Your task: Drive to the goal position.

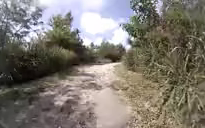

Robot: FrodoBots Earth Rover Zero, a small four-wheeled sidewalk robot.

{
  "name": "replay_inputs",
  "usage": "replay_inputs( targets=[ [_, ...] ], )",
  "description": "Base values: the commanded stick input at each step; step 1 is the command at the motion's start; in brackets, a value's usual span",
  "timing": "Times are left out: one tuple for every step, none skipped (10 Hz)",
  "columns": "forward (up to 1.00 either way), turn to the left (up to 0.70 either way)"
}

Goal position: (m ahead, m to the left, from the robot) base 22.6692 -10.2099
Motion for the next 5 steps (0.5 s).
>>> replay_inputs(
  targets=[
    [0.85,0.00],
    [0.85,0.00],
    [0.85,0.00],
    [0.85,0.00],
    [0.85,0.00]
  ],
)
